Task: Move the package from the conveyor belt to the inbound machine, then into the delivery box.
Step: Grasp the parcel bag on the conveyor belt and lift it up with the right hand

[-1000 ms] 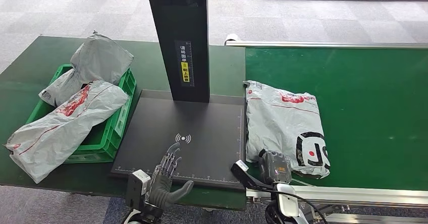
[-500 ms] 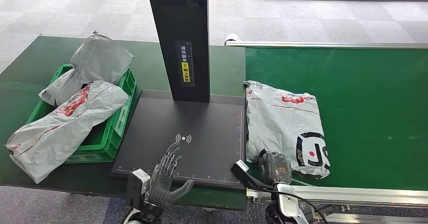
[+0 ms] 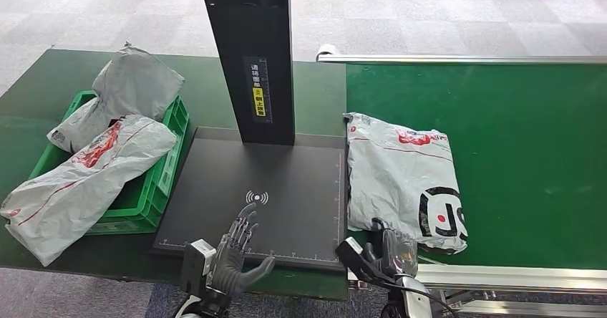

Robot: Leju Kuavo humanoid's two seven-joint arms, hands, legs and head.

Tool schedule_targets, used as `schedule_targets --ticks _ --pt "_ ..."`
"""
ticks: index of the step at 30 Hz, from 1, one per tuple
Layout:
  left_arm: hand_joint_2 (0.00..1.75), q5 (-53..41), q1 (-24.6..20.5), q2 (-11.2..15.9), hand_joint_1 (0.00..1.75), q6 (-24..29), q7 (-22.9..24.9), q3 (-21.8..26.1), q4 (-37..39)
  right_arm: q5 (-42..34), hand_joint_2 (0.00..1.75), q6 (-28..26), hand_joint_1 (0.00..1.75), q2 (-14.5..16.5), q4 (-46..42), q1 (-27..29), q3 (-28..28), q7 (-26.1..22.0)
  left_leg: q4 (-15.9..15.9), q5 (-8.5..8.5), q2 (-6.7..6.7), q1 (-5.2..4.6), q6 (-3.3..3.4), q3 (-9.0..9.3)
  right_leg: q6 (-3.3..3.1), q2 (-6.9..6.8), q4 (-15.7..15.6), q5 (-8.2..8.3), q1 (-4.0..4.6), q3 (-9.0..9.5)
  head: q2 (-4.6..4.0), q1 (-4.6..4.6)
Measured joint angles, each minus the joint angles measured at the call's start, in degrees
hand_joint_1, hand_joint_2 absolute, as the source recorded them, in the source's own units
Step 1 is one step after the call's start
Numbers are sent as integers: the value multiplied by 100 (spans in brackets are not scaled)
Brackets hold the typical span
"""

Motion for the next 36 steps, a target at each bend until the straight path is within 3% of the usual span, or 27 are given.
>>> schedule_targets --ticks 13,21,25,36 --pt "175 -11 110 79 0 60 2 28 -15 -535 175 580 0 -62 -1554 842 765 216 0 1 -6 5 -2 -51 -3 -1 4 -2 2 -48 0 1" --pt "175 -13 74 76 0 61 1 61 -15 707 175 290 0 -231 -1968 967 1093 1248 0 1 -6 4 -1 -54 -3 -1 4 -1 2 -53 0 1" --pt "175 -14 75 76 0 61 1 73 -15 1093 175 228 0 -319 -2254 1089 1153 1490 0 1 -7 5 -1 -57 -3 -1 4 -2 3 -55 0 -1" --pt "175 -5 113 76 0 121 -39 108 -15 1704 175 700 0 -597 -3843 1714 1203 1908 0 1 -7 4 -1 -67 -3 -2 4 -2 2 -64 0 0"
